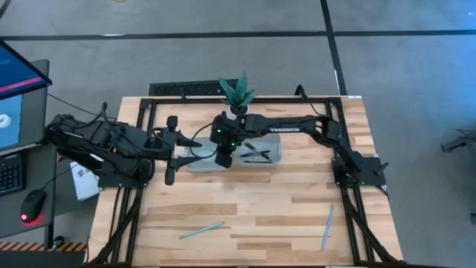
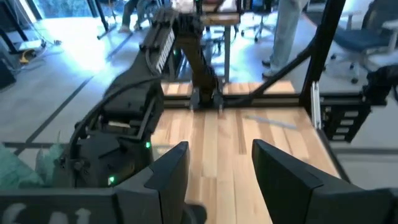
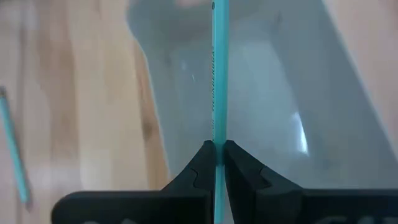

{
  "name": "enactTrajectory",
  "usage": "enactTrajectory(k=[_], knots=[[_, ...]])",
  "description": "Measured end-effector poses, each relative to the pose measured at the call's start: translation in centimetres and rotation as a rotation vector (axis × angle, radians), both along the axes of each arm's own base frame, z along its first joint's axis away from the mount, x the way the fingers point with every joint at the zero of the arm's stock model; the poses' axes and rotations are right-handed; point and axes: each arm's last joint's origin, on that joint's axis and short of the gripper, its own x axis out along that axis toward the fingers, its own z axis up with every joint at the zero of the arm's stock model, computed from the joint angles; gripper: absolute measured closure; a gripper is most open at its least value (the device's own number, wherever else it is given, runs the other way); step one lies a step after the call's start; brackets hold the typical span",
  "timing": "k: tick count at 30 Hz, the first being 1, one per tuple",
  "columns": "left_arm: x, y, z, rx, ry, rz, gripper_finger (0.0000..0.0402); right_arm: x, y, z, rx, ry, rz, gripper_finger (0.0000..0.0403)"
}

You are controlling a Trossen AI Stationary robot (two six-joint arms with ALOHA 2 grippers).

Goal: Sort pens & pencils
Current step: Put the top green pencil into the left gray bin, then put the blue pencil into the left gray bin

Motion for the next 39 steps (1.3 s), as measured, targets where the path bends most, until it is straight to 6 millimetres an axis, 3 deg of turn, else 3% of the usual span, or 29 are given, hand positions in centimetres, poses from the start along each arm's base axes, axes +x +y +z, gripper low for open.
enactTrajectory(k=[8, 31, 39], knots=[[-0.1, 0.1, -0.4, 0.018, 0.034, 0.021, 0.0232, 0.8, -0.6, -2.3, 0.005, 0.12, 0.013, 0.0358], [-0.1, 0.1, -0.5, 0.03, 0.045, 0.036, 0.0232, 0.6, -0.7, -1.7, 0.007, 0.108, 0.0, 0.0337], [-0.1, 0.1, -0.5, 0.029, 0.046, 0.036, 0.0232, 0.6, -0.6, -1.7, 0.006, 0.116, -0.001, 0.026]])
